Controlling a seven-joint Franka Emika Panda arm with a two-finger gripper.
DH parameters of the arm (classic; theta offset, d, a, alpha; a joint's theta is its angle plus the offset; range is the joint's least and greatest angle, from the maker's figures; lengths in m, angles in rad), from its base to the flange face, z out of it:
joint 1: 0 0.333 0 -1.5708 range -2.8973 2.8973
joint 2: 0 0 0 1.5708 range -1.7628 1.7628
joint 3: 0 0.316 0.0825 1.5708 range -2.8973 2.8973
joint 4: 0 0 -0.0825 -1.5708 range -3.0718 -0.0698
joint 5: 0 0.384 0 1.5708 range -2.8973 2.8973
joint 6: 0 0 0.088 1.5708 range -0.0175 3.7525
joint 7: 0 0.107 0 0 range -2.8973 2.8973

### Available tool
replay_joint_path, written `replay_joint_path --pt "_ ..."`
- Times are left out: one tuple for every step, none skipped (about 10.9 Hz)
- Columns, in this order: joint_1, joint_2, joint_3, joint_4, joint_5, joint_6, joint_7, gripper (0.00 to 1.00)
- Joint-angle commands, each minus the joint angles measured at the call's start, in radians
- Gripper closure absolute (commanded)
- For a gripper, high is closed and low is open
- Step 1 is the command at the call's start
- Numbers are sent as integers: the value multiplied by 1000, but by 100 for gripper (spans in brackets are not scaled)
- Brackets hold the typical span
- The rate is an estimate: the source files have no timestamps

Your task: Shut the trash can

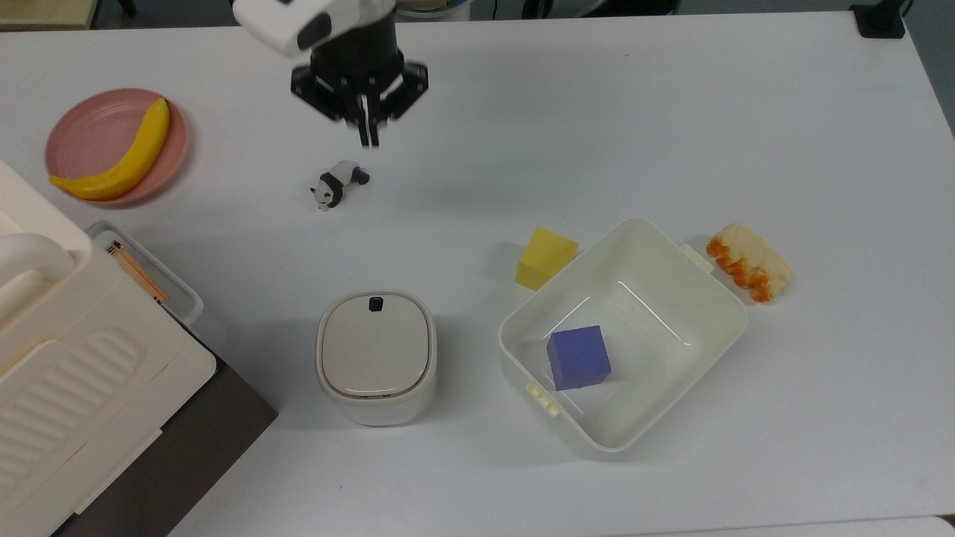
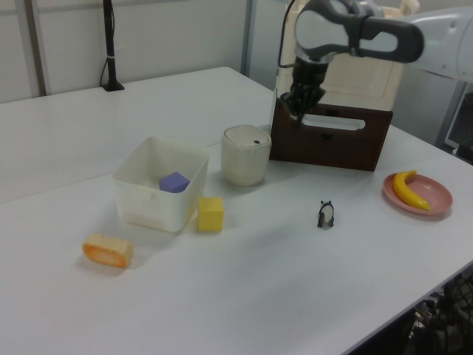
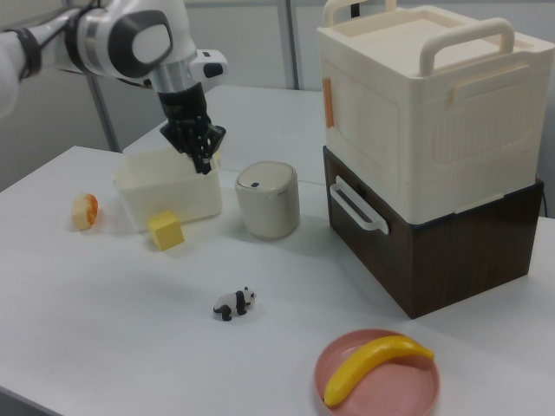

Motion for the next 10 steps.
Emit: replay_joint_path --pt "-28 -129 3 -70 6 -126 35 41" --pt "-54 -154 5 -70 6 -157 34 28" --pt "-68 -169 6 -70 6 -176 32 20" --pt "-69 -180 6 -67 6 -196 34 0" --pt "-67 -180 5 -64 3 -203 34 0" --pt "-65 -180 5 -64 0 -206 34 0" --pt "-65 -174 5 -61 -5 -225 34 0" --pt "-64 -172 5 -63 -7 -229 32 0" --pt "-64 -171 5 -61 -7 -230 31 0" --pt "-65 -171 5 -61 -7 -231 26 0"
